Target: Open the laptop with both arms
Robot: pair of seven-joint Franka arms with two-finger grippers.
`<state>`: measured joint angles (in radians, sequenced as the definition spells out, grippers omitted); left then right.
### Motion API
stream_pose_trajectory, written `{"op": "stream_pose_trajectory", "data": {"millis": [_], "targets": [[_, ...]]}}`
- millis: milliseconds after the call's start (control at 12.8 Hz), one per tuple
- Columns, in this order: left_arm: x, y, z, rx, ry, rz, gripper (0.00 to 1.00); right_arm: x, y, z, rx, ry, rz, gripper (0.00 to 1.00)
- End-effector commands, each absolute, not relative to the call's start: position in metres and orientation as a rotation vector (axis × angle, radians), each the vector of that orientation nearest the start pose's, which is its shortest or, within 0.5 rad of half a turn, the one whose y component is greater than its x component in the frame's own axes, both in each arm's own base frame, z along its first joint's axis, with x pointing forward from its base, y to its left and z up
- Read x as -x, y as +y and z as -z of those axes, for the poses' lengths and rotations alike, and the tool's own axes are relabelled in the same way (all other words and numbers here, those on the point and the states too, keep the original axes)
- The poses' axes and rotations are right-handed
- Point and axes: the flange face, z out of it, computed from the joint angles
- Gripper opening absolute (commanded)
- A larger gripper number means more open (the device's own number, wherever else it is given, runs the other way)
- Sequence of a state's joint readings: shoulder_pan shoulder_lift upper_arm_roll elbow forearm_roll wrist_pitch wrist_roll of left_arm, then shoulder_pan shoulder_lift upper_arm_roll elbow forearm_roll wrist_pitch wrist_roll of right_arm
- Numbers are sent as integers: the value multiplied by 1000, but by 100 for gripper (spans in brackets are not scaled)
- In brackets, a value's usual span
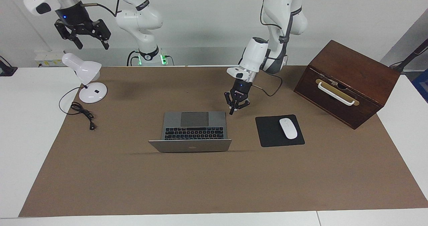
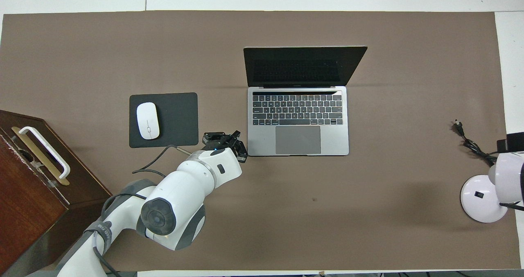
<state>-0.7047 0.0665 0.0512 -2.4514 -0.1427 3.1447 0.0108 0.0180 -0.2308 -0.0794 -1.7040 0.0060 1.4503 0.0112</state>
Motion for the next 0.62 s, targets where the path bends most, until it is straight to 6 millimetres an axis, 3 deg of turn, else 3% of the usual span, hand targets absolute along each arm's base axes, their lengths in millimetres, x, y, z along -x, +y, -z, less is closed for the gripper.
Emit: {"op": "stream_pose_trajectory", "data": {"millis": [0, 234, 390, 546], "targets": [[-436, -299, -378, 3160, 792, 881, 0, -462, -40, -655, 3134, 158, 64, 100], [-442, -276, -404, 3189, 735, 776, 0, -492, -42, -657, 3139, 162, 136, 100], [-451, -249, -430, 3208, 675, 673, 0, -515, -45, -670, 3143, 174, 137, 100], [-462, -221, -461, 3224, 613, 566, 0, -522, -46, -674, 3143, 177, 130, 100]]}}
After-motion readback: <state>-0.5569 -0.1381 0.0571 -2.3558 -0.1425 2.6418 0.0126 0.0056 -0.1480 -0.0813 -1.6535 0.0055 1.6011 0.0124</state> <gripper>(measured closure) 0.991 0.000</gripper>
